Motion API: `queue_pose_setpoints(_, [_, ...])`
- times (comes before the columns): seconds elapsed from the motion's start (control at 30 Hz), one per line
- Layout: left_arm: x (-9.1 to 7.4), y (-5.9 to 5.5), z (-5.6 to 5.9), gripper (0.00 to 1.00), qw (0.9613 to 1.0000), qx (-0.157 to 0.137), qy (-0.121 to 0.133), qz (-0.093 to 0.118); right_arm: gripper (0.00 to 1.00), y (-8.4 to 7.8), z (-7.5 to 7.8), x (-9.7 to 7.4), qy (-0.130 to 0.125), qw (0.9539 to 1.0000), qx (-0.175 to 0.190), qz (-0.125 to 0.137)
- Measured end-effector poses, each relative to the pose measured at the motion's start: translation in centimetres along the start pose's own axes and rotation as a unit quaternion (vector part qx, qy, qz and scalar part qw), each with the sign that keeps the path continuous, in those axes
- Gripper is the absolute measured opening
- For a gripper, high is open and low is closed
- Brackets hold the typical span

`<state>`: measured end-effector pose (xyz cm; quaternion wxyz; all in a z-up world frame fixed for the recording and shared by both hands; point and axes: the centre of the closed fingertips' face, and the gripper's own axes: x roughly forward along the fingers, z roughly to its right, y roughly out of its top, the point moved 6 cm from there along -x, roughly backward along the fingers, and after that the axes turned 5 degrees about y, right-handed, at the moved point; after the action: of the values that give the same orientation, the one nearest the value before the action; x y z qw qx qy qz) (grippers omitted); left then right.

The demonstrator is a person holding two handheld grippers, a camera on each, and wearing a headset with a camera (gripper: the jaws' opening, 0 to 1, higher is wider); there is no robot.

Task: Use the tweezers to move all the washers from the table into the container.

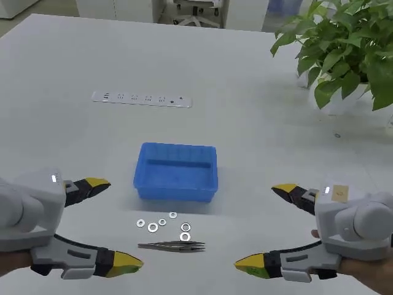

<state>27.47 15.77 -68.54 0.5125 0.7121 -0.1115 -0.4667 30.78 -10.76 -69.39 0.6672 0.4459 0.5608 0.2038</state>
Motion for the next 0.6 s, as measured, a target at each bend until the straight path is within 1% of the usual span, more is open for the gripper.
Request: queue_pose_setpoints(0.6, [-0.04, 0.16, -0.12, 0.99, 1.0, 0.0, 0.002, 0.003, 0.99, 0.17, 0.06, 0.01, 0.0, 1.0, -0.002, 0.003])
